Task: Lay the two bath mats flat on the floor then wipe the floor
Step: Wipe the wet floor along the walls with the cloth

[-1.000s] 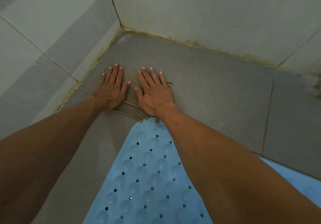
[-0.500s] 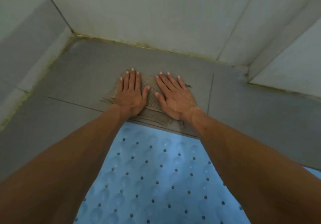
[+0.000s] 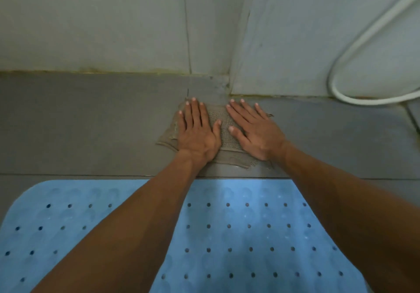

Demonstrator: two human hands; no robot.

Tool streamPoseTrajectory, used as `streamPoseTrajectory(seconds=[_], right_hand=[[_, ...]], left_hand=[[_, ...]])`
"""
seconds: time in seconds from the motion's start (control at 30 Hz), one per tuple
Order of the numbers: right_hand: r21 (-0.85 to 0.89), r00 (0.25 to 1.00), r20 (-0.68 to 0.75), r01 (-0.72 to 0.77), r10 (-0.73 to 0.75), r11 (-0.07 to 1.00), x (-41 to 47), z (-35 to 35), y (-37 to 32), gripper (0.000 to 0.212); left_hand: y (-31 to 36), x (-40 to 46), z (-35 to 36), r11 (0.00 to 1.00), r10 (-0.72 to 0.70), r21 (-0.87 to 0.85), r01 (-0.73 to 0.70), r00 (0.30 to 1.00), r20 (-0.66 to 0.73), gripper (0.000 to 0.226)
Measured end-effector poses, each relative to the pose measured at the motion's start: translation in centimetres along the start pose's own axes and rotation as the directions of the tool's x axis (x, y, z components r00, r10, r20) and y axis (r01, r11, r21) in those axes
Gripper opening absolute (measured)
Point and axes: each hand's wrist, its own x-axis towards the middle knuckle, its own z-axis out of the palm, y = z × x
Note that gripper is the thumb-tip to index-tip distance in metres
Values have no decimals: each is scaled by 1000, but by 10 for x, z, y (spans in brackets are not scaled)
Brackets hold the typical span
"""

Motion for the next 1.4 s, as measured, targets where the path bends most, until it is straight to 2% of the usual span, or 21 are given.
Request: streamPoseTrajectory(seconds=[0.47,0.7,0.97,1.4], right_hand=[[-39,979,11,-202,203,979,-157,-22,169,62],[-49,963,27,-267,268,962,-230,-28,218,61],[-79,963,28,-265,268,961,-281,-28,226,62],[-105,972,57,-222,228,970,-392,-15,179,63]], left_hand=[[222,-38,34,982,177,-69,-173,983,45,69],[299,-77,50,971,231,-75,-227,972,42,69],[330,-123,59,970,216,-125,-211,976,26,69],[331,-261,60,959,220,-199,-202,973,69,69]])
